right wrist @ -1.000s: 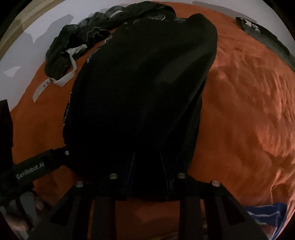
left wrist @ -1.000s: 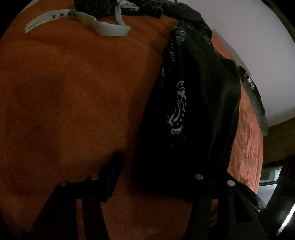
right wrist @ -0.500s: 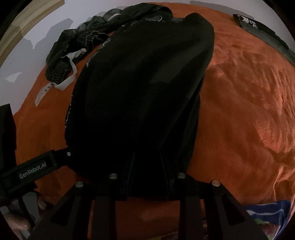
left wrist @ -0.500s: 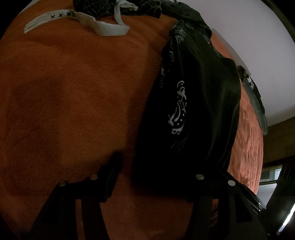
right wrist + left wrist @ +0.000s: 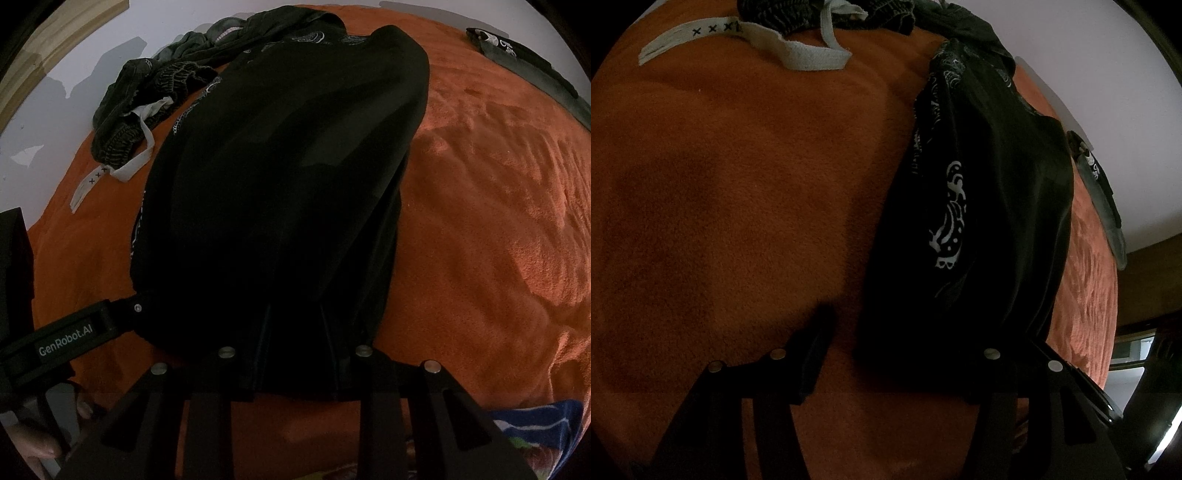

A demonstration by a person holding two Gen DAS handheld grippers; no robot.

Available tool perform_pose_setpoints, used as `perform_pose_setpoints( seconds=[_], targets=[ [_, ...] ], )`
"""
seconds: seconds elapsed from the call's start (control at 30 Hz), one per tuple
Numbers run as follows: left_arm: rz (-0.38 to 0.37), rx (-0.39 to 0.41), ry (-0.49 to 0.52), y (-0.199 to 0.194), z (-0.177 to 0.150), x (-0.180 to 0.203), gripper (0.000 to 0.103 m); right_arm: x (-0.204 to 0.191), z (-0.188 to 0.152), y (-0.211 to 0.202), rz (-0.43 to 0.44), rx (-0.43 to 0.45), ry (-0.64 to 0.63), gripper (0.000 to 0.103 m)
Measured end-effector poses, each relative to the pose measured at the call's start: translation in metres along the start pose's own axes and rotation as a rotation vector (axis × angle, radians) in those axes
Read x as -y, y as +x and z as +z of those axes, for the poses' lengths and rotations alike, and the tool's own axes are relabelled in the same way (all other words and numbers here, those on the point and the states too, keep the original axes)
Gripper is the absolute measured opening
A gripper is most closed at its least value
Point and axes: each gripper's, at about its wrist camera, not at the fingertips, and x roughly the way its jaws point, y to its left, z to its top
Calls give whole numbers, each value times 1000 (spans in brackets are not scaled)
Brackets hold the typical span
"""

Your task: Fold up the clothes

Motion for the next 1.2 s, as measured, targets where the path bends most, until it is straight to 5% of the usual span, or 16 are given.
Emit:
perform_pose_setpoints(
  seconds=[1.2],
  targets=[
    [-4, -1, -12, 1, -1, -1, 59, 0, 3, -2, -3, -3, 2, 25]
  ],
)
